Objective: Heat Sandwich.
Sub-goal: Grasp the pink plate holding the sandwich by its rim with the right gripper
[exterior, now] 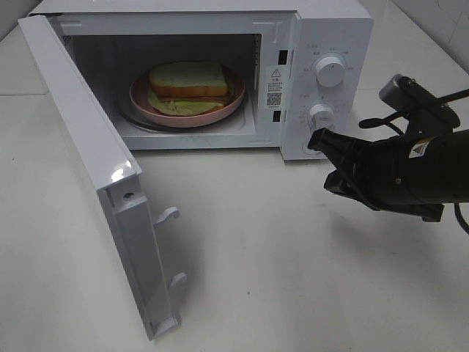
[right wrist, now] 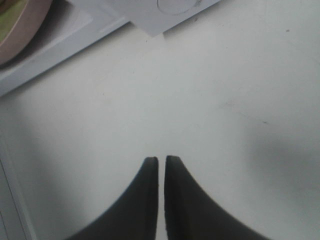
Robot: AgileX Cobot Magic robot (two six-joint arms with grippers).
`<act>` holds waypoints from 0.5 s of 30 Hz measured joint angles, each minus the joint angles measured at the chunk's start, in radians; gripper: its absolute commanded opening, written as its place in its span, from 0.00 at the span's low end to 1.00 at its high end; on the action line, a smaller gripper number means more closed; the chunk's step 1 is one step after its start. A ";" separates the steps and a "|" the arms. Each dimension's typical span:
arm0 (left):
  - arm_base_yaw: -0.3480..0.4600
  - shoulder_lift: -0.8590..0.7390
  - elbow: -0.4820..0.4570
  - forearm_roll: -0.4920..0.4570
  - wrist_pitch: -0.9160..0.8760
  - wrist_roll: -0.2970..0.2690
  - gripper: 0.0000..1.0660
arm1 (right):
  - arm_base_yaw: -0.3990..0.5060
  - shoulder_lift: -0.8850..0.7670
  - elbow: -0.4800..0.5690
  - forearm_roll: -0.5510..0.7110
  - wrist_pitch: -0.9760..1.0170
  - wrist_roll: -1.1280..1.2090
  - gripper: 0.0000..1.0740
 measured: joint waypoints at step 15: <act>0.000 0.000 0.000 0.000 0.000 0.000 0.94 | 0.000 -0.042 -0.190 -0.204 0.529 -0.131 0.14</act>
